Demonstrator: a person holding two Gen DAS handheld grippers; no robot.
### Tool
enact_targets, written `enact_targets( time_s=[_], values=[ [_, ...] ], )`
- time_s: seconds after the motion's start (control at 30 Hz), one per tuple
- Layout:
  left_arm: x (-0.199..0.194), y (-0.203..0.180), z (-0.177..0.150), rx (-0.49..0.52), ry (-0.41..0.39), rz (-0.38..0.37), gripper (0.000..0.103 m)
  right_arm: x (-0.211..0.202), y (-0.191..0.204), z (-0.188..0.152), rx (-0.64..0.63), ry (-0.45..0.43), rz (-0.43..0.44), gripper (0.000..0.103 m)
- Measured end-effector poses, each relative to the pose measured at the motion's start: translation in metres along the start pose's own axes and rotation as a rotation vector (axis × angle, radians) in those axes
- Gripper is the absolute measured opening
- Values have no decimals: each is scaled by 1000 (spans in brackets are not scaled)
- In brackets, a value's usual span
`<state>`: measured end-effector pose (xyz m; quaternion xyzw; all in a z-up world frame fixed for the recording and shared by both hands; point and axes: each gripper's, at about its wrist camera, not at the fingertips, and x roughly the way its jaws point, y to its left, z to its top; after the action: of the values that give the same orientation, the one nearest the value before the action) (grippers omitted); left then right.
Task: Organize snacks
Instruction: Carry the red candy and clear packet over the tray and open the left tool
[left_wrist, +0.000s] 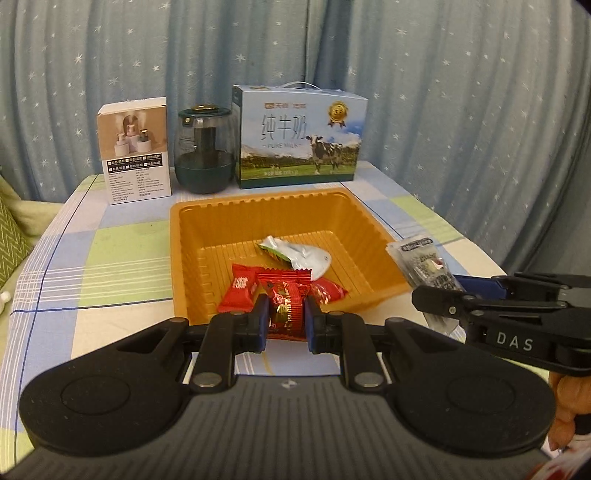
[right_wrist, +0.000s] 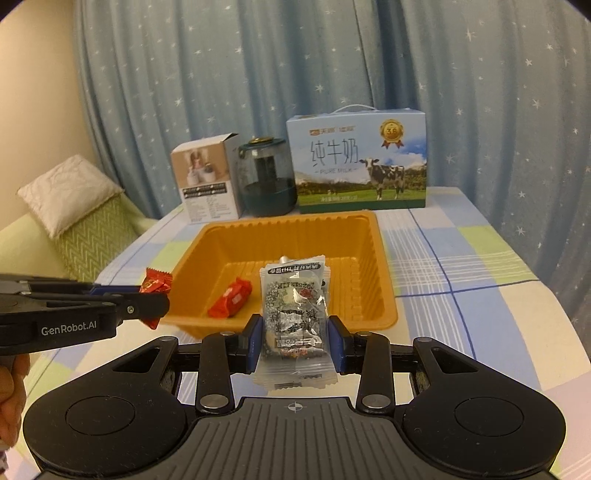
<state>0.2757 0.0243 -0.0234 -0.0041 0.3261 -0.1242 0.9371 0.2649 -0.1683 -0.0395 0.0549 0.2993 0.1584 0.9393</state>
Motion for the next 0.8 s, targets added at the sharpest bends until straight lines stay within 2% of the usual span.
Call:
enact_targets(
  time_s=[0.4, 0.8],
  values=[
    [28, 21, 17, -27, 1, 49, 17, 35, 7, 25, -35, -35, -29, 37],
    [51, 45, 36, -83, -19, 53, 17, 75, 1, 49, 22, -48, -58, 37]
  ],
)
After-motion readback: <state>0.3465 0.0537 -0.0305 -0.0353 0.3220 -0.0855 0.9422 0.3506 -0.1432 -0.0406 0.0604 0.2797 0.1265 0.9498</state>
